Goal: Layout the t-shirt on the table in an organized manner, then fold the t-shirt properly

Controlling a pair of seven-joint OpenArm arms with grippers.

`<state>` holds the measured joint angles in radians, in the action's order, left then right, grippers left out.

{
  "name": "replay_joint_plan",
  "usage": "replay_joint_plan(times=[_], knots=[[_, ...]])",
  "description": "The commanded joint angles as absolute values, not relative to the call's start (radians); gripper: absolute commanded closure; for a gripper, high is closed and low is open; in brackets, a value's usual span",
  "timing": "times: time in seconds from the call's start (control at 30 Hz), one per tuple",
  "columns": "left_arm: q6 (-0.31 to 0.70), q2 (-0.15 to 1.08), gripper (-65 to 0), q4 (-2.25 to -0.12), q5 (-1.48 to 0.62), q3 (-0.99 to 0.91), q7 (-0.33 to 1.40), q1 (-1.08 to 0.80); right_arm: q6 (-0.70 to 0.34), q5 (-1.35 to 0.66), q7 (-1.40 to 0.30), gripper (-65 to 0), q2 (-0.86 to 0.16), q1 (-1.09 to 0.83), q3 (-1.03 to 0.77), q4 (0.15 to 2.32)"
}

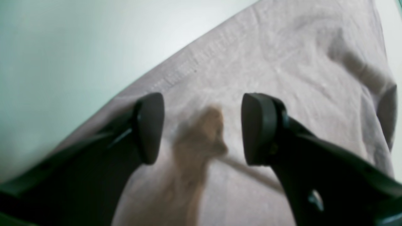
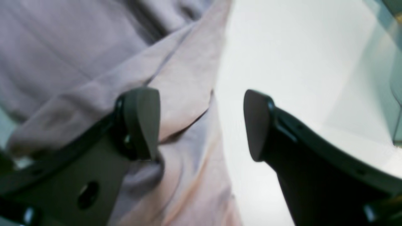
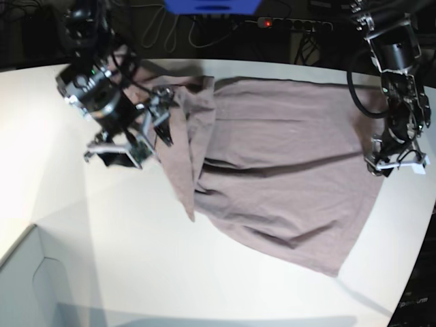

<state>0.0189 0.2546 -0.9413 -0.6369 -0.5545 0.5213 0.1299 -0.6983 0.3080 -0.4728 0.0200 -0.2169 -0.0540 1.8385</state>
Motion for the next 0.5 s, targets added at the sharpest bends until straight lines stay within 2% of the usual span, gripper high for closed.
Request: replay_joint_plan(times=[0.0, 0.1, 0.3, 0.47], knots=[[-0.004, 0.262, -38.5, -0.941, -0.631, -0.553, 0.552, 0.131, -0.698, 0.294, -0.47, -41.9, 0.027, -0.168, -0.051, 1.839], [-0.004, 0.262, -38.5, -0.941, -0.631, -0.553, 0.552, 0.131, -0.698, 0.321, -0.559, -41.9, 0.062, -0.047, -0.044, 1.722], [-0.004, 0.262, -38.5, -0.941, -0.631, -0.553, 0.552, 0.131, -0.698, 0.346, -0.561, -41.9, 0.084, 0.133, -0.01, 1.484], [-0.004, 0.262, -38.5, -0.941, -0.631, -0.553, 0.552, 0.131, -0.698, 0.343, -0.561, -41.8, 0.108, 0.255, -0.001, 1.366]])
